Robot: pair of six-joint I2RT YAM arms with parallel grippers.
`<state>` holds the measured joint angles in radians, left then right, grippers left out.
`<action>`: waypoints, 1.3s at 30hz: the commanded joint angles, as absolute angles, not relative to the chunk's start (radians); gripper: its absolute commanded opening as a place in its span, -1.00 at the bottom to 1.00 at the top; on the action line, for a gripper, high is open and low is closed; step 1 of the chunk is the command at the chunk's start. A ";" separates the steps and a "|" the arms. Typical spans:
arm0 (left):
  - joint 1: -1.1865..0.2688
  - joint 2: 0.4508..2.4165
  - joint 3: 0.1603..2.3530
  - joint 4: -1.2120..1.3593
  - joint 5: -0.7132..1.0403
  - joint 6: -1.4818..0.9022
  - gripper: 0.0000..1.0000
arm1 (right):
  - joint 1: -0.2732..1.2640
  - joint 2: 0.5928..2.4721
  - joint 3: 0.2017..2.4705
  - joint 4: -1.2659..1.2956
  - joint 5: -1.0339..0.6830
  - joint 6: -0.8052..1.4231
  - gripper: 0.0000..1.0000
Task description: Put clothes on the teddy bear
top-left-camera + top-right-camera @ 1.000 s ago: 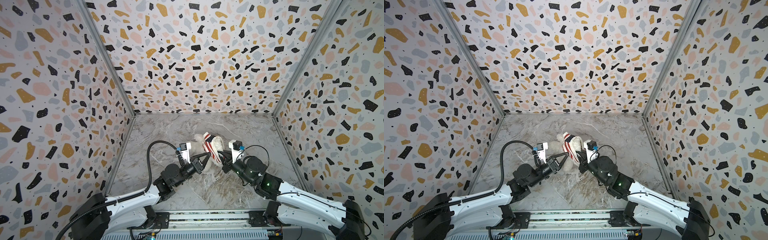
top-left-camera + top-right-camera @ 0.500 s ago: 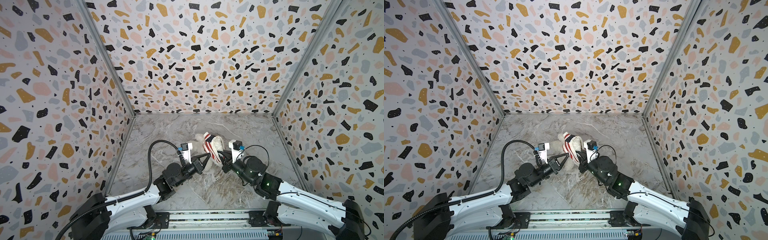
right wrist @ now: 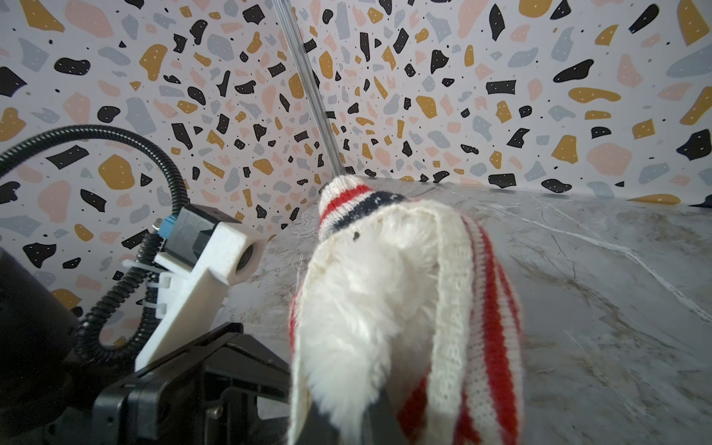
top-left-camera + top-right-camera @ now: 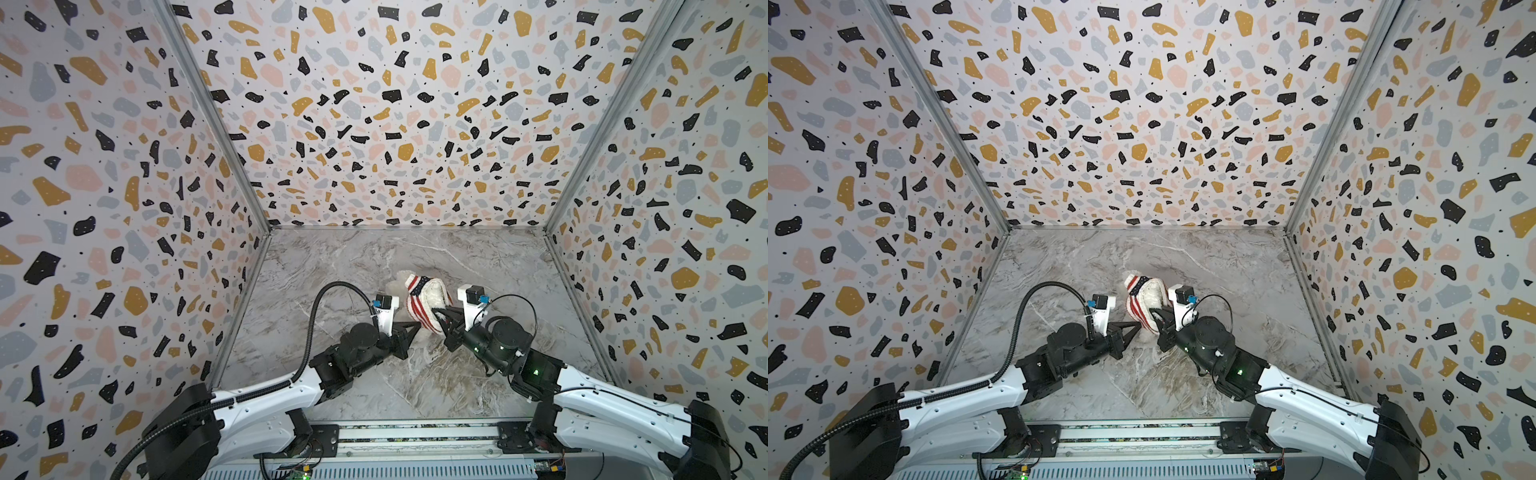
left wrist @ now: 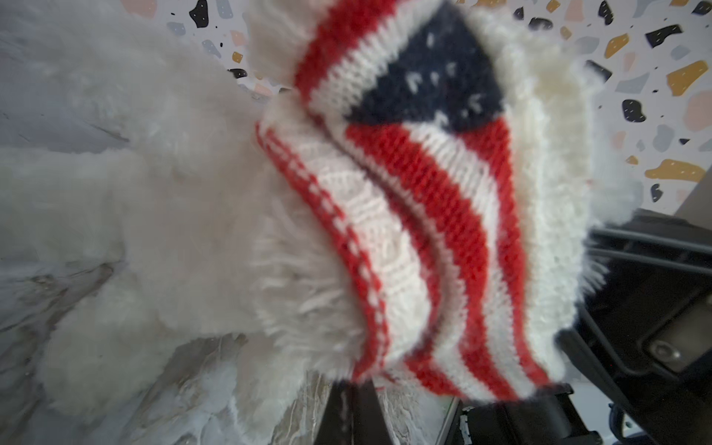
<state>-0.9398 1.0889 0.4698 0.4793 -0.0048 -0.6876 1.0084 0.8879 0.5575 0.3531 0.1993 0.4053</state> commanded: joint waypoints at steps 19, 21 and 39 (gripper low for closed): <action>-0.743 1.013 0.403 0.344 -0.078 -0.617 -1.00 | 1.044 0.788 0.590 0.440 0.220 0.443 -1.00; -0.738 1.002 0.389 0.411 -0.035 -0.632 -1.00 | 1.044 0.787 0.588 0.436 0.227 0.444 -1.00; -0.918 1.001 0.340 0.819 0.207 -0.607 -0.73 | 1.045 0.811 0.588 0.482 0.296 0.509 -1.00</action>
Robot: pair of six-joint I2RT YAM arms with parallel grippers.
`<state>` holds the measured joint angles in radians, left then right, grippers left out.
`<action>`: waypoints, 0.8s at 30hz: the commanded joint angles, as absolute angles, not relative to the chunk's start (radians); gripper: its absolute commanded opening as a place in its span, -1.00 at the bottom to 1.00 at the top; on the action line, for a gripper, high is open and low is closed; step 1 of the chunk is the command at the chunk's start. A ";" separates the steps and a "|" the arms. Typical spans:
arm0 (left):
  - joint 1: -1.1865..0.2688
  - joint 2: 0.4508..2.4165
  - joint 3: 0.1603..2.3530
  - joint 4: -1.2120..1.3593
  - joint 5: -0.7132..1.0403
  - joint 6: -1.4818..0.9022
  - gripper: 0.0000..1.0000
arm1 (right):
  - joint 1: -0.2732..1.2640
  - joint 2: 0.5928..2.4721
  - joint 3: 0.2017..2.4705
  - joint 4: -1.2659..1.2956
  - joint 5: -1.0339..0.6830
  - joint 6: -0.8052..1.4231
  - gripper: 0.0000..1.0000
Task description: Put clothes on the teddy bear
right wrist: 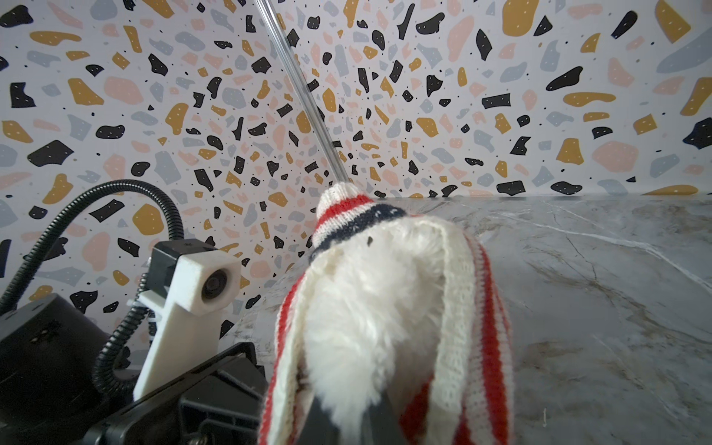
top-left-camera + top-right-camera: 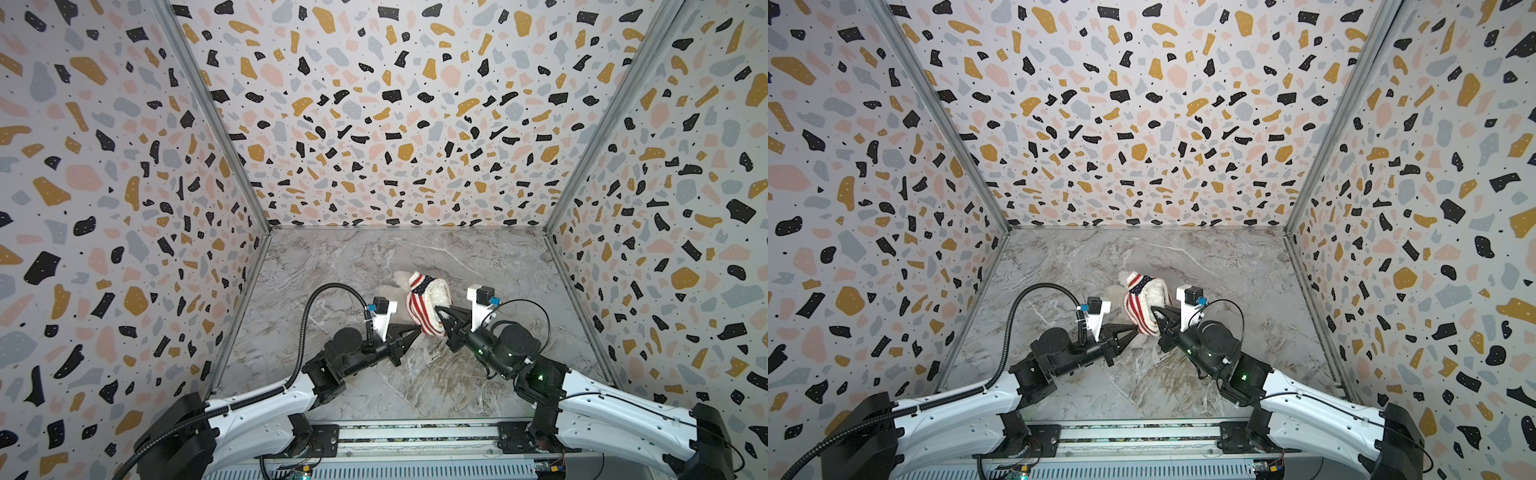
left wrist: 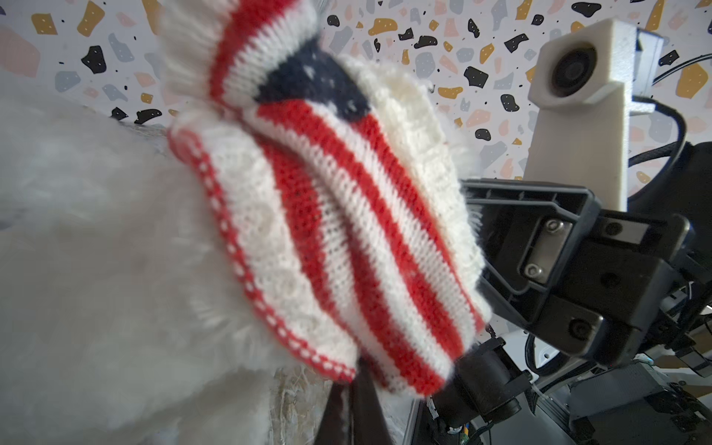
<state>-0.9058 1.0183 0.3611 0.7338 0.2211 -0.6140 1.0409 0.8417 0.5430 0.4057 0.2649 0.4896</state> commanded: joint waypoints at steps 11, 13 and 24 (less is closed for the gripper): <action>-0.931 1.003 0.302 1.007 0.096 -0.703 -0.19 | 1.046 0.831 0.590 0.502 0.281 0.540 -1.00; -0.933 1.017 0.310 1.014 0.075 -0.711 -0.19 | 1.045 0.833 0.586 0.516 0.274 0.543 -1.00; -0.944 1.088 0.367 1.117 0.113 -0.734 -0.33 | 1.046 0.835 0.574 0.524 0.269 0.554 -1.00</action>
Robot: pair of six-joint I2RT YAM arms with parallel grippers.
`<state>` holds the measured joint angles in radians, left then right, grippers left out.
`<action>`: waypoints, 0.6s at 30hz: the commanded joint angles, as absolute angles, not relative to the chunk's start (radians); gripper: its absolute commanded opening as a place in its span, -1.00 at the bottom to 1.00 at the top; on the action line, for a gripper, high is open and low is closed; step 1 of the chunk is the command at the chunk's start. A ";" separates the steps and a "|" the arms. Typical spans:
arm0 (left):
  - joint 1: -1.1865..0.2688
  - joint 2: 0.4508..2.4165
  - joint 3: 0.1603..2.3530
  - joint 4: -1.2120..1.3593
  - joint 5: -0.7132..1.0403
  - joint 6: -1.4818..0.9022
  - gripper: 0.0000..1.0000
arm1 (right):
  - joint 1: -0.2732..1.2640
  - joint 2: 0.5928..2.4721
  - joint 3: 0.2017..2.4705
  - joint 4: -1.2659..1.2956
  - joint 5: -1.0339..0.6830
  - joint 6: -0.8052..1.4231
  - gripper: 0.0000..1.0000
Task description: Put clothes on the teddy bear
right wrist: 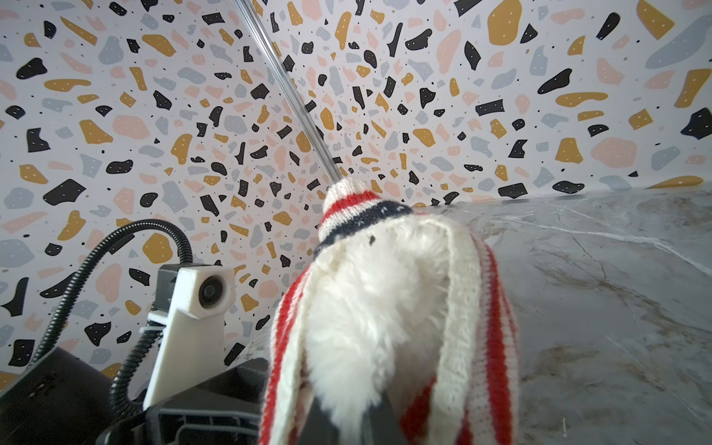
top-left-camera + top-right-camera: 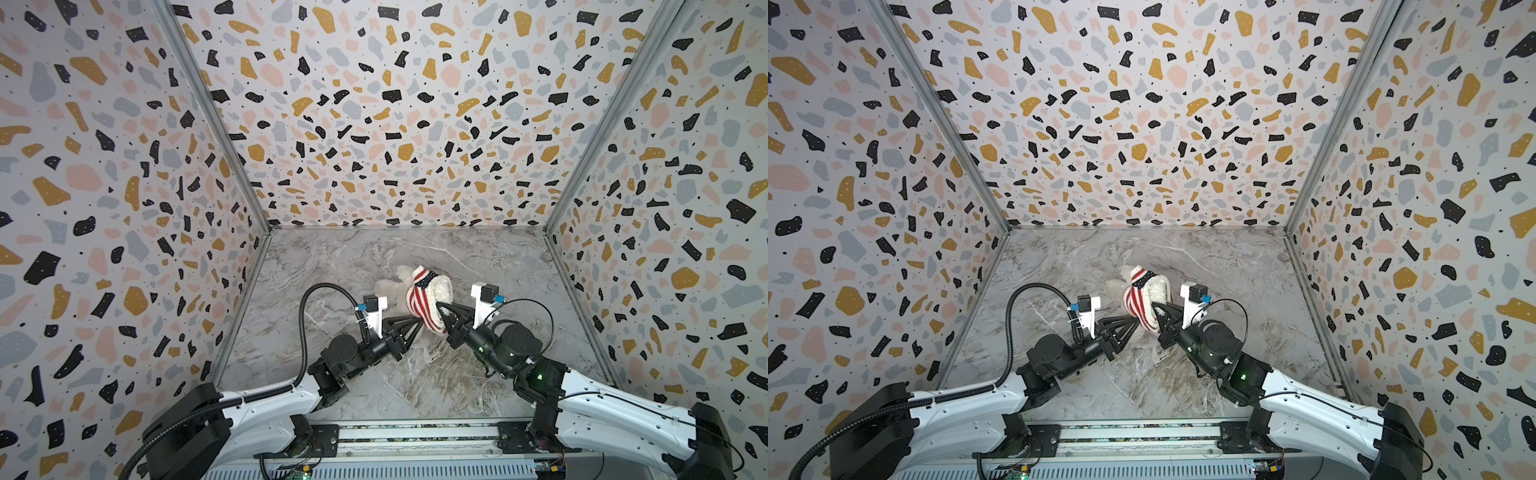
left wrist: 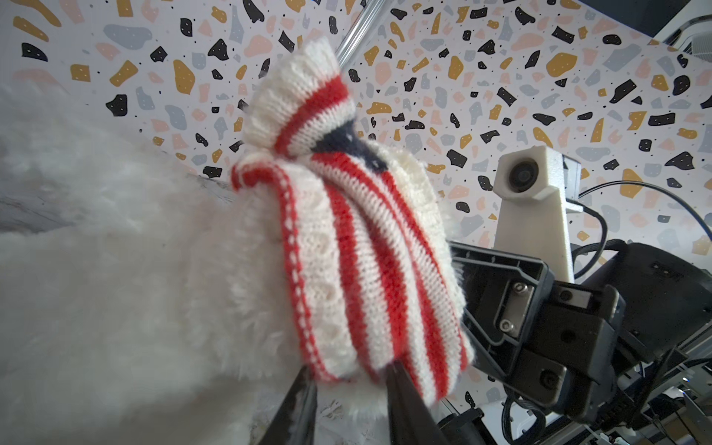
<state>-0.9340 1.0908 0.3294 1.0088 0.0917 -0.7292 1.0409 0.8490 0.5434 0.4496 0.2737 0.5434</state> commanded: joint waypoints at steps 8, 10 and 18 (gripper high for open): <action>-0.996 1.085 0.418 1.057 0.110 -0.685 -0.25 | 1.043 0.827 0.555 0.538 0.274 0.568 -1.00; -1.007 1.085 0.428 1.048 0.110 -0.674 -0.31 | 1.037 0.826 0.549 0.541 0.273 0.572 -1.00; -1.051 1.098 0.434 1.038 0.106 -0.630 -0.35 | 1.026 0.805 0.540 0.540 0.272 0.580 -1.00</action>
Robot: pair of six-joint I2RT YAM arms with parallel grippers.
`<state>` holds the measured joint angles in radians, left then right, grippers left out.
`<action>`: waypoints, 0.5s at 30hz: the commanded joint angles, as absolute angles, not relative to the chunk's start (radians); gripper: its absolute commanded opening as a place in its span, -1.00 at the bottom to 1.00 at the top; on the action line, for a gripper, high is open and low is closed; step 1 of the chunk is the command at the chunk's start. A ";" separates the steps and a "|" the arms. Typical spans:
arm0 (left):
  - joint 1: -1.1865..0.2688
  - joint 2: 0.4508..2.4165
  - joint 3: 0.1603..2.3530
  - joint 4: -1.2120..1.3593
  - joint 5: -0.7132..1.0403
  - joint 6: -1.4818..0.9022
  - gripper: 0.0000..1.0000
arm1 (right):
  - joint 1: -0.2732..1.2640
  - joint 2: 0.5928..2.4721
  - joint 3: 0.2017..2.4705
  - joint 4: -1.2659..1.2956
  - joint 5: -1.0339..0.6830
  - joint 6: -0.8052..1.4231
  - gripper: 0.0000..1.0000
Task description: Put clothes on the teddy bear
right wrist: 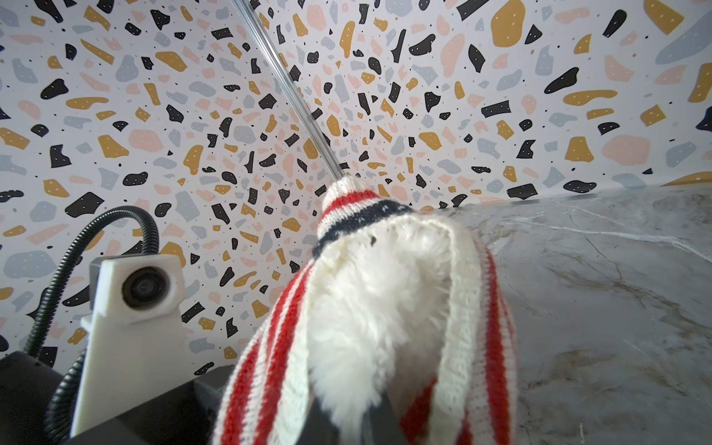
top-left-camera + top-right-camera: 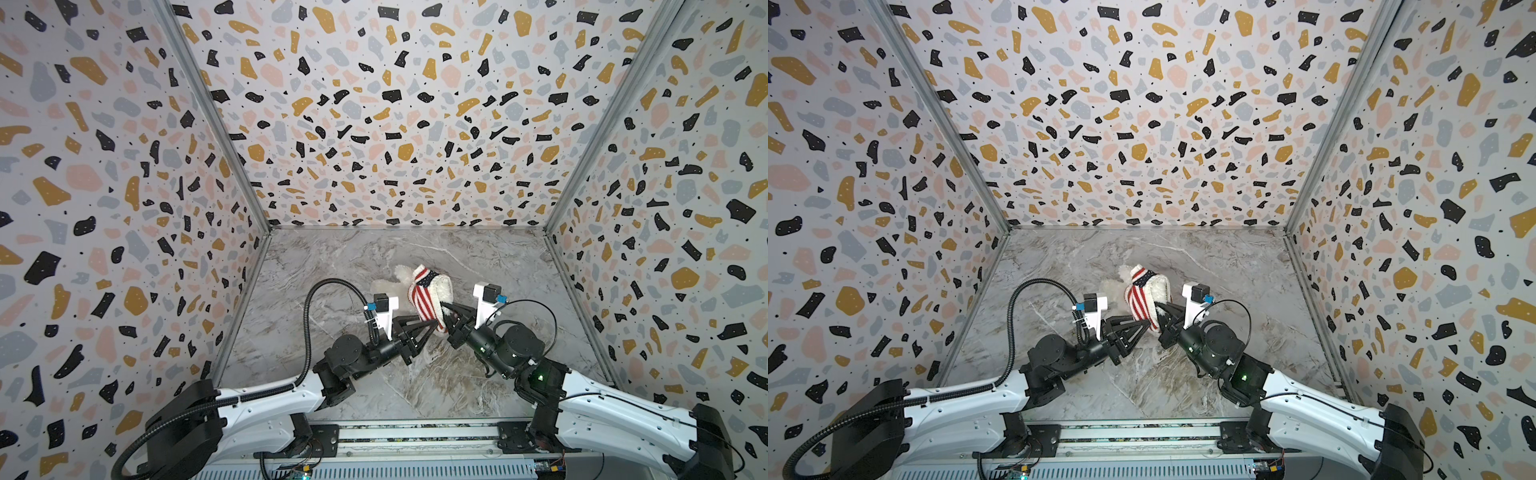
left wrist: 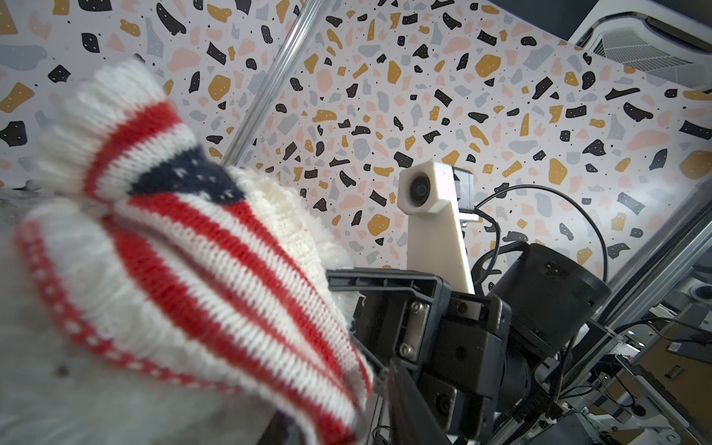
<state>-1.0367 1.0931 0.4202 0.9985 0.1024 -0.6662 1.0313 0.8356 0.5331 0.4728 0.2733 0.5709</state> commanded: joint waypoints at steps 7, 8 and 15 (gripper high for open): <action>-1.054 1.100 0.411 1.082 0.077 -0.651 -0.73 | 1.024 0.804 0.534 0.548 0.267 0.591 -1.00; -1.055 1.099 0.414 1.070 0.066 -0.650 -0.80 | 1.024 0.806 0.535 0.548 0.267 0.591 -1.00; -1.055 1.098 0.414 0.972 -0.002 -0.646 -1.00 | 1.028 0.838 0.555 0.555 0.280 0.594 -1.00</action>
